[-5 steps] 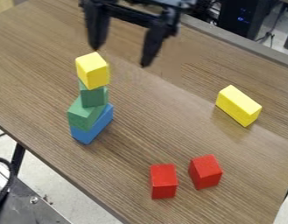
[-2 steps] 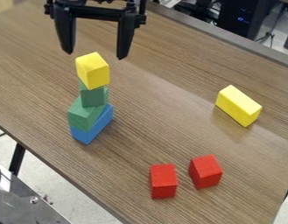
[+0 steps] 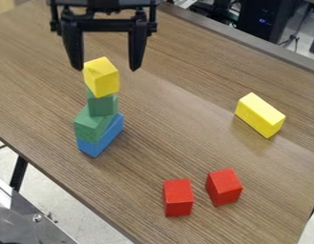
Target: Removed the yellow cube from the tower and moved it to the right
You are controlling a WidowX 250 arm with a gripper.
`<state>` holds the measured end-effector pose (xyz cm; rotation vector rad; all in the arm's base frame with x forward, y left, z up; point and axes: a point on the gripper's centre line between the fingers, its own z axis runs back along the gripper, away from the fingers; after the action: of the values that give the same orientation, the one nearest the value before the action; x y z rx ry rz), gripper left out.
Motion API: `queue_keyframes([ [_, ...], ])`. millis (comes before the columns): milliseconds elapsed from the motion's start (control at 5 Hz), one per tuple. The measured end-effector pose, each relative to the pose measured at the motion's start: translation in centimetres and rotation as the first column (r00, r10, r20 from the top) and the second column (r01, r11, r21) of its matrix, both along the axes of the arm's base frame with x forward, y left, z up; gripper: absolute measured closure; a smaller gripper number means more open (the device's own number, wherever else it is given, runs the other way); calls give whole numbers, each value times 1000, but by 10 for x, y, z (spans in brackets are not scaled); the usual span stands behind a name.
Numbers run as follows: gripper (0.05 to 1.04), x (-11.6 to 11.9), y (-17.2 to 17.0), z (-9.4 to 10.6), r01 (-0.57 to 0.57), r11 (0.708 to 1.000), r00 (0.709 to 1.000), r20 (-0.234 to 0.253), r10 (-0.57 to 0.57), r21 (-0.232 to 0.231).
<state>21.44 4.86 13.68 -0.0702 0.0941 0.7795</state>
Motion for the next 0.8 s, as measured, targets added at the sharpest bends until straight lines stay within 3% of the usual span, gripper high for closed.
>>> queue_keyframes([
  [200,84,7,3,-11,-98,995,995,21,98,-14],
  [400,132,11,5,-22,-169,986,986,-10,168,-18],
  [600,415,15,6,-28,-185,982,983,-27,184,-39],
  [800,509,15,9,-27,-159,987,985,-68,156,-37],
])
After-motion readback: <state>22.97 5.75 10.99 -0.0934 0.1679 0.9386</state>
